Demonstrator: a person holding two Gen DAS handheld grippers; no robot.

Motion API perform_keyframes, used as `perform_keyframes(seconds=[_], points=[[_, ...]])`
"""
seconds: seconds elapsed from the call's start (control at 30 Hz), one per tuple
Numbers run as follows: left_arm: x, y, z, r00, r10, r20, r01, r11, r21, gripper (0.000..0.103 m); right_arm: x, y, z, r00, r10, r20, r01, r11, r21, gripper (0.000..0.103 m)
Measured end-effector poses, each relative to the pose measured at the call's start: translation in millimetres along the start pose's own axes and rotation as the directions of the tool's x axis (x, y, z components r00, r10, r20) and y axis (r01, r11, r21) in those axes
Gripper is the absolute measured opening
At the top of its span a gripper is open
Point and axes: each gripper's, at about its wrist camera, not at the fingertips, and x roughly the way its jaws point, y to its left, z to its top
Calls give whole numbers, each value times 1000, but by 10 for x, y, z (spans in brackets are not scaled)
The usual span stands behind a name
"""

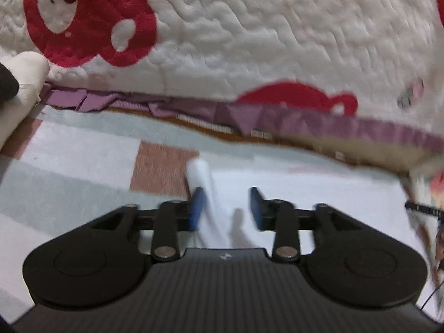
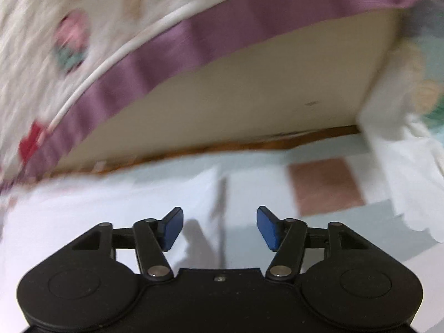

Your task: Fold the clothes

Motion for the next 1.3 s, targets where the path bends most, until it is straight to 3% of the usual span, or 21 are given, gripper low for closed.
perform_keyframes(seconds=[0.2,0.23,0.27,0.3,0.37,0.53,0.7,0.73,0.8,0.9,0.97,1.0,1.07,1.1,1.17,1.23,1.3], points=[[-51,12,-290,997,-4,-72,9,997,78,47,87,70,-54,998,-2,61,8,996,-88,68],[-85,26,-307,998,-11,-65,15,997,71,51,120,110,-32,998,-6,69,15,992,-126,52],[-119,41,-325,998,-18,-58,21,998,64,53,137,172,-7,997,-8,79,21,985,-170,9],[-153,56,-342,998,-25,-51,28,998,57,54,135,223,26,995,-19,99,38,979,-198,5],[-221,86,-377,999,-39,-36,40,998,44,57,74,254,101,983,-73,167,104,977,-185,2],[-411,128,-440,995,-100,-23,101,993,62,63,125,74,92,970,-190,152,208,972,-112,2],[-268,-7,-423,1000,-22,-11,23,993,115,64,175,-105,83,944,-303,129,310,950,-40,0],[-240,-34,-419,1000,-6,-8,7,992,125,64,178,-154,84,944,-307,125,311,950,-17,0],[-183,-88,-412,1000,25,-2,-24,989,146,64,152,-301,99,962,-240,129,233,970,68,0],[-97,-169,-402,997,71,9,-72,982,176,55,117,-494,117,980,-141,139,116,978,172,10],[-40,-223,-394,995,102,16,-103,975,196,39,116,-458,110,989,-91,116,76,989,128,11],[-12,-250,-391,993,117,21,-119,971,206,25,125,-424,109,992,-73,107,61,992,113,13],[46,-302,-377,989,145,28,-148,964,221,6,120,-389,104,994,-37,104,25,994,107,28],[68,-315,-342,988,150,34,-153,966,207,5,125,-368,98,995,-22,101,11,994,107,34],[31,-323,-306,984,159,82,-170,974,148,4,165,-310,76,996,-7,85,-3,993,122,67],[-99,-282,-265,979,143,143,-152,987,54,3,205,-252,55,998,8,70,-17,990,137,73],[-111,-286,-239,965,203,165,-217,973,75,3,213,-157,31,998,-6,61,0,994,108,73]])
